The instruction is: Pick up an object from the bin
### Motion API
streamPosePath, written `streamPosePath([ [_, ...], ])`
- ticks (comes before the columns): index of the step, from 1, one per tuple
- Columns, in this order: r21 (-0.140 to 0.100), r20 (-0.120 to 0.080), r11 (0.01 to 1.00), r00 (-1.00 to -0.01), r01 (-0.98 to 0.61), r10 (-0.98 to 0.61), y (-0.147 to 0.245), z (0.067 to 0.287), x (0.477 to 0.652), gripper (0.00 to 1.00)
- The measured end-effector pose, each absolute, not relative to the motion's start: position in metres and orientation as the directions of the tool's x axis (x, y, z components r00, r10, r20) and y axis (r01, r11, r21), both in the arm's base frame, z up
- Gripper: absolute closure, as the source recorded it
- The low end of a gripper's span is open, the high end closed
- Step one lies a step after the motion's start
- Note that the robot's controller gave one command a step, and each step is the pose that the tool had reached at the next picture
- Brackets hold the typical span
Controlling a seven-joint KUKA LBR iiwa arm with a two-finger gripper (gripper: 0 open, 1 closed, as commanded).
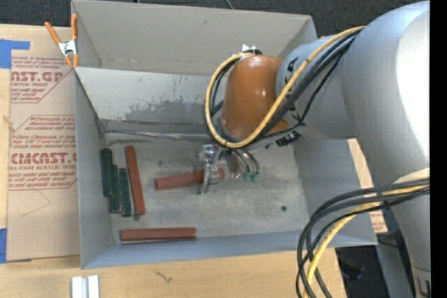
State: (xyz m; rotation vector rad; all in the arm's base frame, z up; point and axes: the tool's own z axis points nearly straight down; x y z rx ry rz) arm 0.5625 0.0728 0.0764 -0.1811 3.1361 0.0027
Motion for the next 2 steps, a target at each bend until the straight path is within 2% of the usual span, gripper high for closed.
streamPosePath([
  [1,0.001,-0.001,0.995,-0.995,-0.101,-0.101,0.067,0.08,0.561,1.0],
  [2,-0.001,-0.008,0.995,-0.995,-0.102,-0.102,0.03,0.251,0.545,1.0],
])
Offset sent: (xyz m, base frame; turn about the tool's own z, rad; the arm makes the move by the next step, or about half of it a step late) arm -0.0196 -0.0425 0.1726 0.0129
